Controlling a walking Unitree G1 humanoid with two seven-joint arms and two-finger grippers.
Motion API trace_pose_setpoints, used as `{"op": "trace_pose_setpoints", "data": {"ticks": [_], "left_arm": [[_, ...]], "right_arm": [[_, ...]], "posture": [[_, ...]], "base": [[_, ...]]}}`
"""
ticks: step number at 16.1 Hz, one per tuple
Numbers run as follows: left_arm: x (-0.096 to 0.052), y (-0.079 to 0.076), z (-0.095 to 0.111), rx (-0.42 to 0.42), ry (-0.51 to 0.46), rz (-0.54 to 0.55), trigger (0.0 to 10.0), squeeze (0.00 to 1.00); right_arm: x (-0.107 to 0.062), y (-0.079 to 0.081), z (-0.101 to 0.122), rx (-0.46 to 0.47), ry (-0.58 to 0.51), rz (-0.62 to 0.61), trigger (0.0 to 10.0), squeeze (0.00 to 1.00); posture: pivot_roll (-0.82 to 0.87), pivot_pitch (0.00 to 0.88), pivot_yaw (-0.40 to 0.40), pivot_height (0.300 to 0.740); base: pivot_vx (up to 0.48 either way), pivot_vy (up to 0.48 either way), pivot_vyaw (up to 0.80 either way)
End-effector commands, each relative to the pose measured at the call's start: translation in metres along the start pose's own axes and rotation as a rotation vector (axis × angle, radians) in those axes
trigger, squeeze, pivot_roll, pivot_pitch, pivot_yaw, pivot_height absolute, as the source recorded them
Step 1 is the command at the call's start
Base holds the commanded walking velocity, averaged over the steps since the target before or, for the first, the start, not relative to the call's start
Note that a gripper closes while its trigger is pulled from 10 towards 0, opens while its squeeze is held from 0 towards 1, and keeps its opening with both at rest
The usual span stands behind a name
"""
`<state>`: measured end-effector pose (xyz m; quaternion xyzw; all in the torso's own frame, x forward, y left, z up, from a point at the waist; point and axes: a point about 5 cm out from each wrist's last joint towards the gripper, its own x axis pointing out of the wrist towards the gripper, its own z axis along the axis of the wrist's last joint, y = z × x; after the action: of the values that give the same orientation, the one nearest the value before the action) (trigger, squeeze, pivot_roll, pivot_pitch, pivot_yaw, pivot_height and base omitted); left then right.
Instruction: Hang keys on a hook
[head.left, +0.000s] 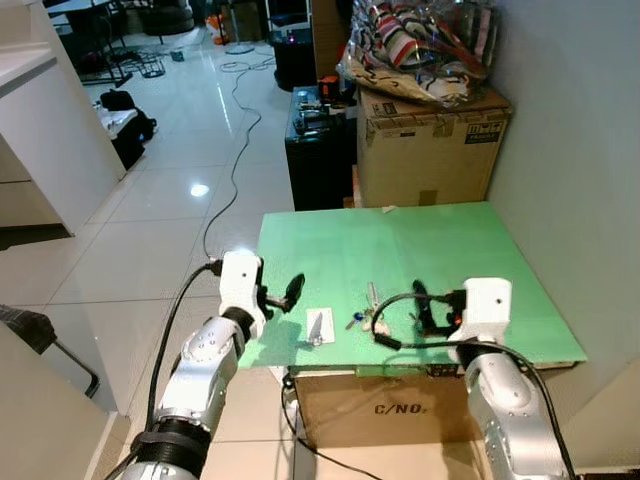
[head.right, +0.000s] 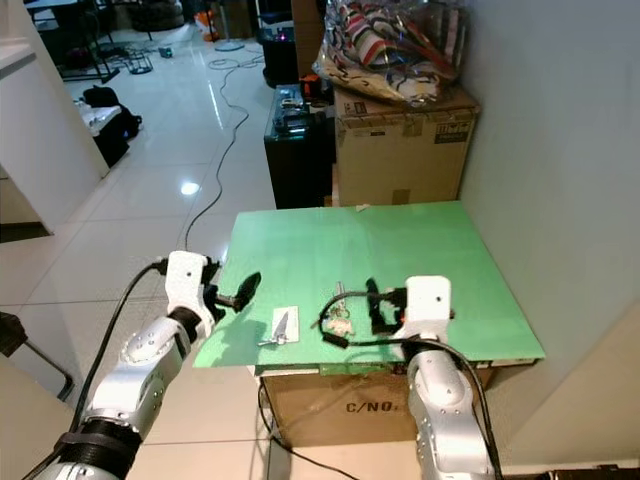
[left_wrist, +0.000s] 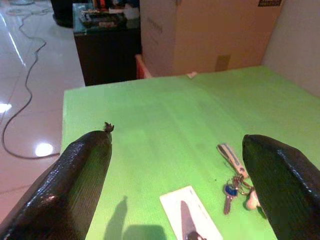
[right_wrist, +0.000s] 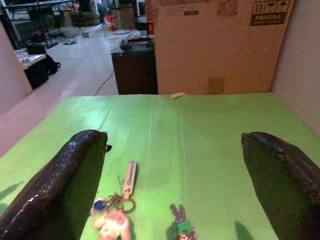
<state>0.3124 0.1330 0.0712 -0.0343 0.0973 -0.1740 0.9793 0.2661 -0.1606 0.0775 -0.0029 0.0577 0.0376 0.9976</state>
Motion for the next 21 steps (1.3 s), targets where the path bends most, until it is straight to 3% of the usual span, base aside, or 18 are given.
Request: {"op": "trace_pose_setpoints", "data": {"ticks": [1,6,10,14,21], "left_arm": [[0.003,0.003,0.006,0.016,-0.012,0.016,10.0,0.00],[0.010,-0.006,0.013,0.072,-0.032,-0.005,10.0,0.00],[-0.004,-0.013,0.020,0.062,-0.114,-0.067,10.0,0.00],[-0.004,-0.014,0.016,0.053,-0.101,-0.056,10.0,0.00],[-0.004,-0.012,0.019,0.052,-0.103,-0.042,10.0,0.00]], "right_arm": [[0.000,0.003,0.003,0.004,-0.002,0.012,10.0,0.00],[-0.003,-0.002,0.004,-0.025,-0.008,-0.011,10.0,0.00],[-0.007,-0.006,0.011,-0.018,-0.041,-0.051,10.0,0.00],[-0.007,-0.007,0.006,-0.029,-0.007,-0.058,10.0,0.00],[-0.008,-0.006,0.006,-0.044,0.007,-0.052,10.0,0.00]], "posture": [[-0.13,0.006,0.136,0.705],[-0.13,0.018,0.136,0.686],[-0.14,0.030,0.139,0.686],[-0.14,0.031,0.136,0.686],[-0.13,0.048,0.127,0.686]], "base": [[0.000,0.000,0.00],[0.000,0.000,0.00],[0.000,0.000,0.00],[0.000,0.000,0.00],[0.000,0.000,0.53]]}}
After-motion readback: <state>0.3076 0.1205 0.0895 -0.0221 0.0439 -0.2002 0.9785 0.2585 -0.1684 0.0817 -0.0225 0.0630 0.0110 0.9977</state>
